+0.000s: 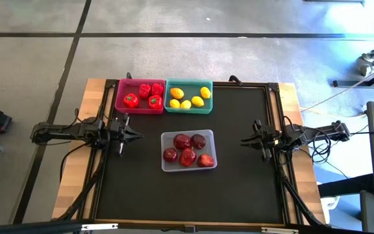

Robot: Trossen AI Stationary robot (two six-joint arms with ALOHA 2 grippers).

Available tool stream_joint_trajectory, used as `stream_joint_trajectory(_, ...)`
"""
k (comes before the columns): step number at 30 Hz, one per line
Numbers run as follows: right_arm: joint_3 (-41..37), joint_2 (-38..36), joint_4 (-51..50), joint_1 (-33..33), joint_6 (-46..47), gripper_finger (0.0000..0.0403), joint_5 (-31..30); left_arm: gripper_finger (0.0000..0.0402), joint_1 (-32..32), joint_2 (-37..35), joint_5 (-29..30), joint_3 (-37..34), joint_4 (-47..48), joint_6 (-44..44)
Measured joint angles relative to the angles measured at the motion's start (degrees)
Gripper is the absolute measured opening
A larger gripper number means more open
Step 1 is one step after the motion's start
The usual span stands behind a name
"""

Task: Sort produce into baskets
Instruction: Return to Home Position

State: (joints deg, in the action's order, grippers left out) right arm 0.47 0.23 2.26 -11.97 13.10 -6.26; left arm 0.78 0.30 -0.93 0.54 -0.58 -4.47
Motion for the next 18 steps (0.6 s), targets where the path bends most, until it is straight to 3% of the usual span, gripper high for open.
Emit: stream_joint_trajectory(18,0.0,0.0,0.4,0.0,0.1,0.0005,-0.2,0.0013,0.0,0.0,0.1,0.0,0.0,0.0)
